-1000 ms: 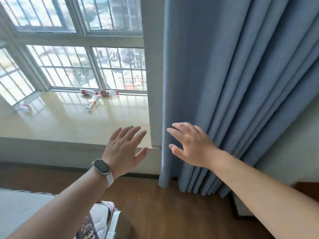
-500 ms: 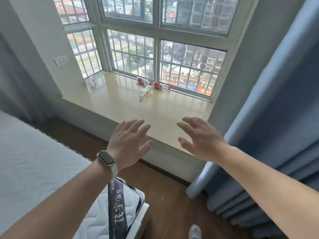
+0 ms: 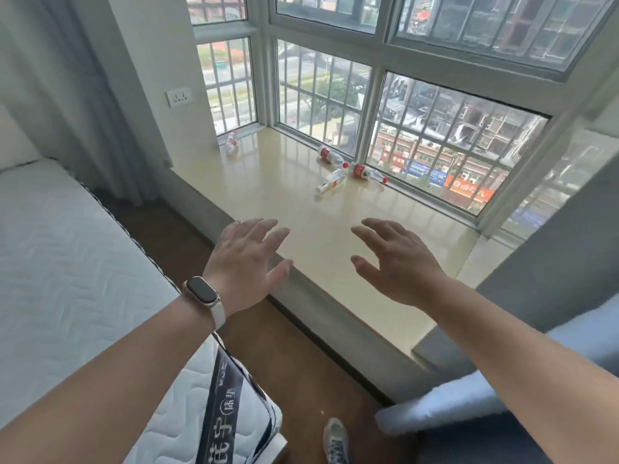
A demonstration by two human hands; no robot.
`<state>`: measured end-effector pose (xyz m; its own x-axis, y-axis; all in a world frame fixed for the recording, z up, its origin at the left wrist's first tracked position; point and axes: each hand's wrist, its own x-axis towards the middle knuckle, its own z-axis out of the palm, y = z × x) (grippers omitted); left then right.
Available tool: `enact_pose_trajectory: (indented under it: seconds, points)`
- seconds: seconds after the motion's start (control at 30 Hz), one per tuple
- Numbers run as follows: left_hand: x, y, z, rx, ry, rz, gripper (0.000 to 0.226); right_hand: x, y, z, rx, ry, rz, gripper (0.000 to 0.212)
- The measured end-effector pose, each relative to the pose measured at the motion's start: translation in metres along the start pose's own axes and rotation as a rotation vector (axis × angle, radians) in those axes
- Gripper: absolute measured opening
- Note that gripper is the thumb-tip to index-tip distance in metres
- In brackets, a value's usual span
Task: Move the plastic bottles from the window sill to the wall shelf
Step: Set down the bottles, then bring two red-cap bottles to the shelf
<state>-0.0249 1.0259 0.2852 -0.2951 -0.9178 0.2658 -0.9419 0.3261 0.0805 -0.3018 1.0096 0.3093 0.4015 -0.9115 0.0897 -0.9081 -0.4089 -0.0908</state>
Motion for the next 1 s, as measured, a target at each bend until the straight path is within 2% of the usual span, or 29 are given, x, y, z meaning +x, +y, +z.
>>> enact_pose_trajectory:
  seconds: [0.27,0.43,0.73,1.0]
  points:
    - [0.099,0.011,0.026,0.062,0.007,-0.073,0.059,0.091,0.077,0.007,0.033,-0.009,-0.091,0.066]
    - [0.136,0.012,0.028,0.089,-0.016,-0.093,0.059,0.123,0.100,0.005,0.047,0.026,-0.114,0.061]
    - [0.184,-0.011,0.029,0.108,0.022,-0.103,0.057,0.170,0.108,0.005,0.091,0.056,-0.153,0.062]
    - [0.216,-0.083,0.047,0.098,0.014,-0.112,0.057,0.241,0.089,0.024,0.057,0.042,-0.161,0.058]
